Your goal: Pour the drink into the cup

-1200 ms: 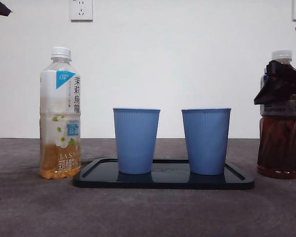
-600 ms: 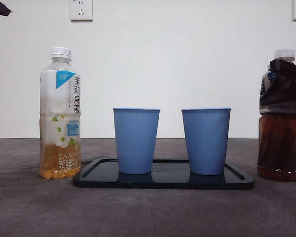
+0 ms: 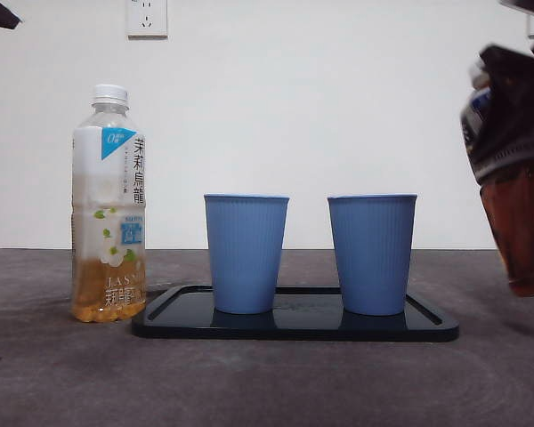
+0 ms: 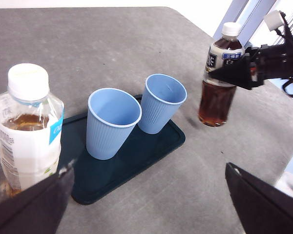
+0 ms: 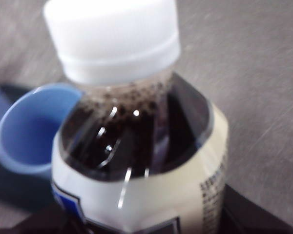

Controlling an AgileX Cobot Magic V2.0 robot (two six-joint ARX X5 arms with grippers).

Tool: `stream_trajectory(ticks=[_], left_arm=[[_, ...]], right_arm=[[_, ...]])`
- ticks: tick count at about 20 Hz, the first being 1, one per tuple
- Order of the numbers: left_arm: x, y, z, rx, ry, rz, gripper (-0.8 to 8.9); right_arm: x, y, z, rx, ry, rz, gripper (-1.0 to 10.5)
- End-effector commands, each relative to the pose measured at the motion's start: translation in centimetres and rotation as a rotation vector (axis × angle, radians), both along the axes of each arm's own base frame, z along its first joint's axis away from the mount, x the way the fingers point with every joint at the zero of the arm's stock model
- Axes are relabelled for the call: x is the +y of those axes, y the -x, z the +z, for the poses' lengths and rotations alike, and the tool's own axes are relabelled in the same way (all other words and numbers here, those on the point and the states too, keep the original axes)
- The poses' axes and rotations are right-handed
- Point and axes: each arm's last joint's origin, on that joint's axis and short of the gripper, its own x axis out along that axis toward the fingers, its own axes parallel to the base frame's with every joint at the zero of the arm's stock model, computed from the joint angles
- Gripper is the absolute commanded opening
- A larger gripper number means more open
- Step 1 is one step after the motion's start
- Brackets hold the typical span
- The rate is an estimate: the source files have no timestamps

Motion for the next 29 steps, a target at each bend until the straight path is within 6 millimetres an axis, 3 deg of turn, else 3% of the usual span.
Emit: stream_trajectory(ticks=[1, 6, 10, 19, 29], left_arm=[[-0.1, -0.1, 0.4, -0.012, 0.001, -0.012, 4.99], [-0.1, -0.1, 0.3, -0.004, -0.001, -0.012, 4.99], [-0.2, -0.3, 0.2, 0.003, -0.003, -0.012, 4.99], [-0.3, -0.8, -0.1, 0.025, -0.011, -0.013, 4.99], [-0.3, -0.8, -0.1, 0.027, -0.012, -0.013, 4.99]], right_arm=[[1.3, 0.3, 2.0, 0.008, 0.131, 0.074, 1.8], [4.8, 0.5, 4.4, 0.063, 0.418, 0.141, 1.9], [7.3, -0.7, 4.8, 0.139, 0.641, 0.168, 1.9], [10.9, -3.4, 2.9, 0.303, 1.047, 0.158, 1.9], [14.1, -3.7, -0.3, 0.291, 1.417, 0.214, 1.9]])
